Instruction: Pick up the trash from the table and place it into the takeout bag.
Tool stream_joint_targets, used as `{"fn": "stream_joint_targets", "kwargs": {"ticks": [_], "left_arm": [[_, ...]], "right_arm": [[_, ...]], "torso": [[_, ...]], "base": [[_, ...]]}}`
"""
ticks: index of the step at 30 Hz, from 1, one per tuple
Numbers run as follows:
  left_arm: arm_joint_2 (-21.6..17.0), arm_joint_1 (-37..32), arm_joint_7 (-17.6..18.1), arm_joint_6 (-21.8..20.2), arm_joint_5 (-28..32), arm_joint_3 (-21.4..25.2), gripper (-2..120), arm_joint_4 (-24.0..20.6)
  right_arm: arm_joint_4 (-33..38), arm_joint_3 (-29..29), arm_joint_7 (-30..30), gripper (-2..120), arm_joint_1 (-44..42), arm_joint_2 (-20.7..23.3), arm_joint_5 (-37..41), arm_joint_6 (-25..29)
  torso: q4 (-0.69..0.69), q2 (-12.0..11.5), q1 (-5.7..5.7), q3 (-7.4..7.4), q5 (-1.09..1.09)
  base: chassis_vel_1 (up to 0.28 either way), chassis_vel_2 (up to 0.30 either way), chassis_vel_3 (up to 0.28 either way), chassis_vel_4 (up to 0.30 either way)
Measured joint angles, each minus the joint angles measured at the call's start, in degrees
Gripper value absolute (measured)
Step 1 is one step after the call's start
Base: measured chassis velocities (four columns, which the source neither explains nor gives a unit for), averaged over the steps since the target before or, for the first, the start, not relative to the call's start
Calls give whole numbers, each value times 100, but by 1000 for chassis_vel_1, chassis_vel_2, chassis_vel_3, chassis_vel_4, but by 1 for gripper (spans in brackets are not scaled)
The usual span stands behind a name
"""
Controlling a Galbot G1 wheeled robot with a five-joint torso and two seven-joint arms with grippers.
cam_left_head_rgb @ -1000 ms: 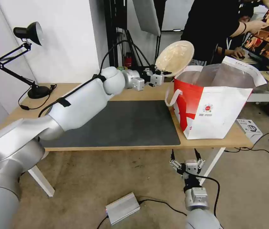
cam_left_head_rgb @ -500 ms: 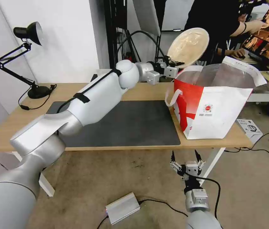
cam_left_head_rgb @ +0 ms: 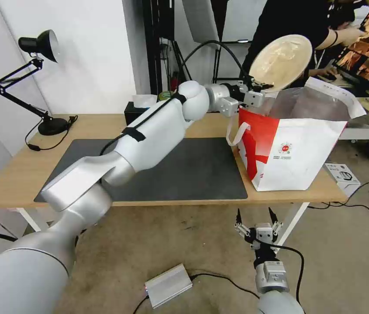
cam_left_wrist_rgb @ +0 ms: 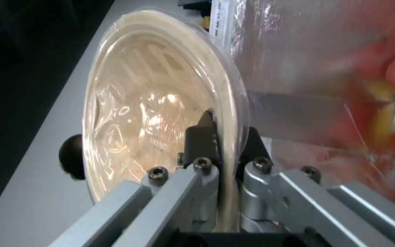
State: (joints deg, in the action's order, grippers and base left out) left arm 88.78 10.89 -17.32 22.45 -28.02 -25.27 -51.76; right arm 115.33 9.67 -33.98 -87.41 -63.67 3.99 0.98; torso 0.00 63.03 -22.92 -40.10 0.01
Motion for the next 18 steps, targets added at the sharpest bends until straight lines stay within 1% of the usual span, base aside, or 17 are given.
{"fn": "stream_joint_targets", "kwargs": {"ticks": [4, 9, 18], "left_arm": [[158, -9, 58, 108, -136, 69, 1, 225], [240, -28, 120, 165, -192, 73, 1, 356], [261, -70, 289, 259, -201, -32, 1, 496]], "right_arm": [[-4, 7, 0, 97, -1, -8, 0, 7], [-13, 2, 1, 97, 22, -24, 0, 11], [-15, -16, 4, 94, 49, -66, 1, 16]], "torso": [[0, 0, 0, 0, 0], [1, 0, 0, 0, -1], [1, 0, 0, 0, -1]], "base": [[0, 0, 0, 0], [0, 0, 0, 0], [0, 0, 0, 0]]}}
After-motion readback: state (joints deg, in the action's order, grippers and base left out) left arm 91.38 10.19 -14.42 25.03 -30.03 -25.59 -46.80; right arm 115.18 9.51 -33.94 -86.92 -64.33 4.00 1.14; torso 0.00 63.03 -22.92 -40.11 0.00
